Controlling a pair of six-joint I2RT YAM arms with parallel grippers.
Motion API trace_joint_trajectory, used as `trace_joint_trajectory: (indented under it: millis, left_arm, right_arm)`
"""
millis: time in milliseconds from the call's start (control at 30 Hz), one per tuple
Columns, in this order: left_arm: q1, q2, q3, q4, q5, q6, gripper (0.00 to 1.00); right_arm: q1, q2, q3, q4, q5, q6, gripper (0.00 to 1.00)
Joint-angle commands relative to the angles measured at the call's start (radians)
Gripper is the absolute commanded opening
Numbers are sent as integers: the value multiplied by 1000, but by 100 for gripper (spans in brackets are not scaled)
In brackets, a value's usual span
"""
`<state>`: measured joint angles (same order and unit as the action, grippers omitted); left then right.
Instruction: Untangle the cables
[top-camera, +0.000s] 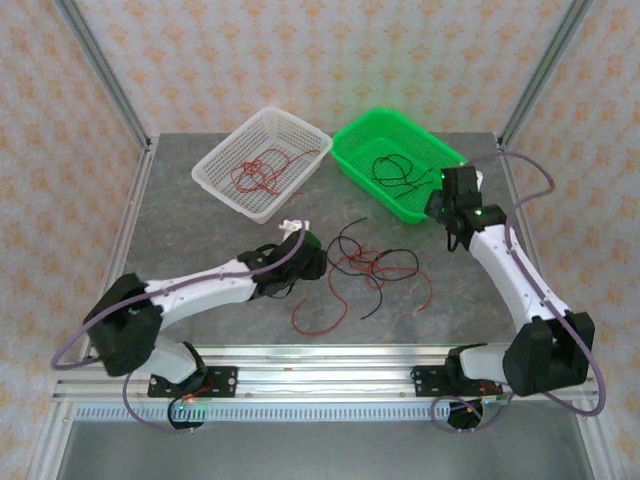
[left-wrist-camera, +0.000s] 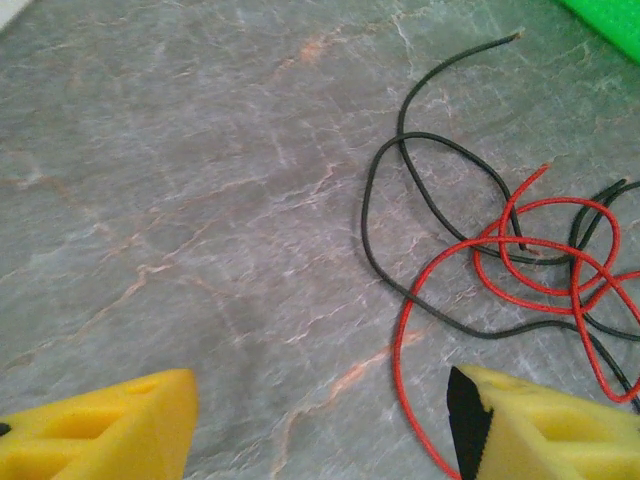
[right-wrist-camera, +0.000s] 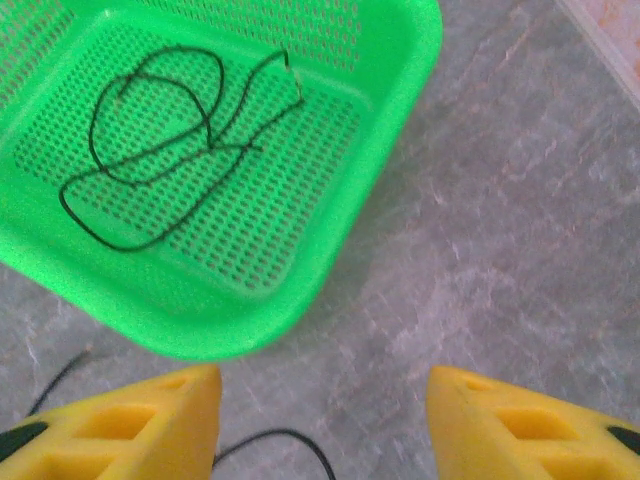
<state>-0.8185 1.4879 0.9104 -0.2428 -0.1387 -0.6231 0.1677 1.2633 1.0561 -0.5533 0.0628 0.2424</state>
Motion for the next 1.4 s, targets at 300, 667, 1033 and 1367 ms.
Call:
trace_joint_trajectory:
  millis: [300, 667, 1033, 1367]
  left_arm:
    - [19, 411, 355, -209, -26, 176, 61]
    - [51, 595, 488, -251, -78, 251, 52]
    - [58, 652, 500, -236, -95, 258, 26]
    - [55, 601, 496, -232, -145, 249, 10]
  right_arm:
    - [2, -110, -167, 45, -67, 18, 52]
    - [1, -117, -195, 67, -79, 26, 50]
    - [1, -114, -198, 68, -81, 23, 48]
    - [2, -135, -203, 61, -87, 29, 47]
